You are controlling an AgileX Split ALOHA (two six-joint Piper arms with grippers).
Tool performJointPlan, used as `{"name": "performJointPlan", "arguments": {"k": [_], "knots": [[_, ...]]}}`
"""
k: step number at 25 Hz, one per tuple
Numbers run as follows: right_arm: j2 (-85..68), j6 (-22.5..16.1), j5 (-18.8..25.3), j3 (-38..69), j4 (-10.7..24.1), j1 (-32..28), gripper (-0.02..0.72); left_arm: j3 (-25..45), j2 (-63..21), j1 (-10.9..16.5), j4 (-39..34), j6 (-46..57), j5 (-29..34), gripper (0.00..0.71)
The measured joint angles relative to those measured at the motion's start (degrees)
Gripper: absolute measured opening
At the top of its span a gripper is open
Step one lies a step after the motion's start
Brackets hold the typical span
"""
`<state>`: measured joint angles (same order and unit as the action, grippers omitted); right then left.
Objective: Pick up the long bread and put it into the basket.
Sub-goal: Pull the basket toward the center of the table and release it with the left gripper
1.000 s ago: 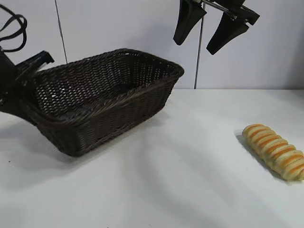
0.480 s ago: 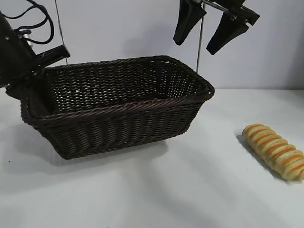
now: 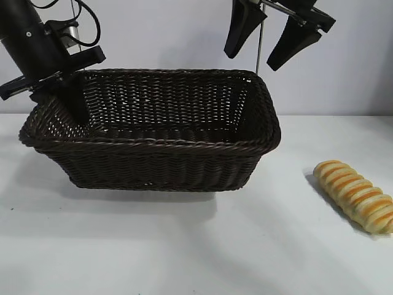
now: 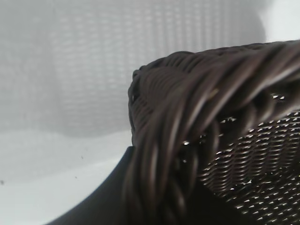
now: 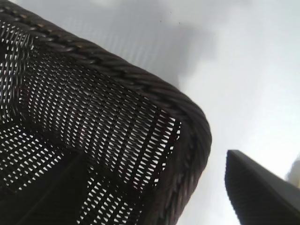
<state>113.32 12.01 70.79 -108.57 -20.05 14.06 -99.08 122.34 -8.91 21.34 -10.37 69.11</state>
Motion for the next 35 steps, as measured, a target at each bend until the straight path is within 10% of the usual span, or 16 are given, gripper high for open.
{"name": "performJointPlan", "arguments": {"k": [17,25,35], "knots": [[0.0,0.0,-0.05,0.0,-0.05,0.0,0.582,-0.18,6.77,0.0,0.51,-0.43,-0.41,0.115],[0.0,0.0,-0.05,0.0,-0.1,0.0,0.582,-0.18,6.78,0.0,1.52,-0.43,-0.35,0.529],[0.0,0.0,-0.05,0.0,-0.1,0.0,0.582,-1.72,-1.04,2.17,0.69,-0.37,0.13,0.574]]}}
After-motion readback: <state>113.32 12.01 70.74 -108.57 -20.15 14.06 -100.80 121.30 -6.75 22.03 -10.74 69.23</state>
